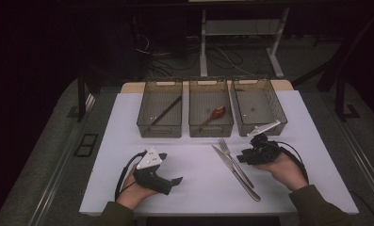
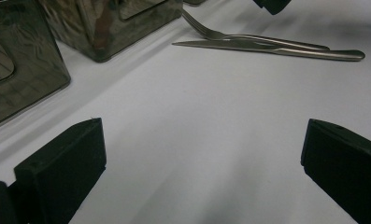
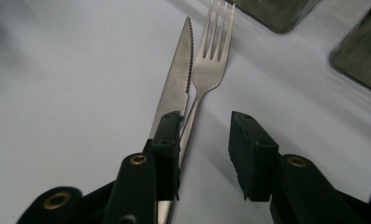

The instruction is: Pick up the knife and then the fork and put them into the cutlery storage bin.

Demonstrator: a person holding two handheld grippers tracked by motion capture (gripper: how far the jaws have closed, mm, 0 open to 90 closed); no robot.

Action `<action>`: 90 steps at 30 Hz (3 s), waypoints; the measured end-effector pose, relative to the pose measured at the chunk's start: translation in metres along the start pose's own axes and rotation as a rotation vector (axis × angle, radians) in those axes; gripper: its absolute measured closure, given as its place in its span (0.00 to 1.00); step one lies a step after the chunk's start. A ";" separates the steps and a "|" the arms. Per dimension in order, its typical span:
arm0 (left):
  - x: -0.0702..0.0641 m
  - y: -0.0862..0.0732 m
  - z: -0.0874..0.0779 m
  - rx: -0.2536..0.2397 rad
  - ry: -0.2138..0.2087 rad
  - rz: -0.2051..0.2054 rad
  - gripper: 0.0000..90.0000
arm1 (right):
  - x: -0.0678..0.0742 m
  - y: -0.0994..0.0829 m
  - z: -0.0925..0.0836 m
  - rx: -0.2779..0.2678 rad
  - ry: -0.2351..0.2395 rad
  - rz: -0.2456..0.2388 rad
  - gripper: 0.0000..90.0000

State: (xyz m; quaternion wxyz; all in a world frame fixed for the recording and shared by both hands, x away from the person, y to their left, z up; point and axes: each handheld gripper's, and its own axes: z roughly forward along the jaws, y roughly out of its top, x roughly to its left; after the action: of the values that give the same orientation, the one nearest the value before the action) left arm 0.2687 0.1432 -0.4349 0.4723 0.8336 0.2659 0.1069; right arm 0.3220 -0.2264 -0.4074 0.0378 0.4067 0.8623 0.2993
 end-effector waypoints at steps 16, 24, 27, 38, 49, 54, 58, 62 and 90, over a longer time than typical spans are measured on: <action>-0.001 -0.001 0.002 0.012 -0.020 0.001 0.00 | 0.010 0.022 0.027 0.173 -0.014 -0.034 0.82; -0.001 -0.001 0.002 0.016 -0.024 0.002 0.00 | 0.013 0.025 0.037 0.232 -0.028 -0.036 0.85; -0.001 -0.001 0.003 0.017 -0.024 0.002 0.00 | 0.015 0.025 0.040 0.251 -0.051 -0.049 0.85; 0.000 -0.002 0.002 0.016 -0.023 -0.009 0.00 | 0.019 0.029 0.041 0.293 -0.108 -0.085 0.88; 0.000 -0.002 0.003 0.025 -0.027 -0.005 0.00 | 0.024 0.036 0.046 0.351 -0.143 -0.088 0.89; 0.000 -0.002 0.003 0.026 -0.030 -0.004 0.00 | 0.025 0.037 0.047 0.360 -0.160 -0.094 0.93; 0.000 -0.002 0.003 0.026 -0.030 -0.002 0.00 | 0.024 0.036 0.046 0.354 -0.155 -0.099 0.94; 0.000 -0.002 0.003 0.026 -0.031 -0.001 0.00 | 0.022 0.035 0.044 0.342 -0.136 -0.099 0.94; 0.006 -0.004 -0.002 -0.023 -0.047 0.001 0.00 | -0.020 0.021 -0.020 -0.073 -0.024 -0.041 0.94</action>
State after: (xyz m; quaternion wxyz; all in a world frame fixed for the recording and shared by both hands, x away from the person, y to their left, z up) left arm 0.2717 0.1490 -0.4375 0.4878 0.8306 0.2529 0.0906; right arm 0.3435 -0.2402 -0.3834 0.0689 0.3910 0.8585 0.3247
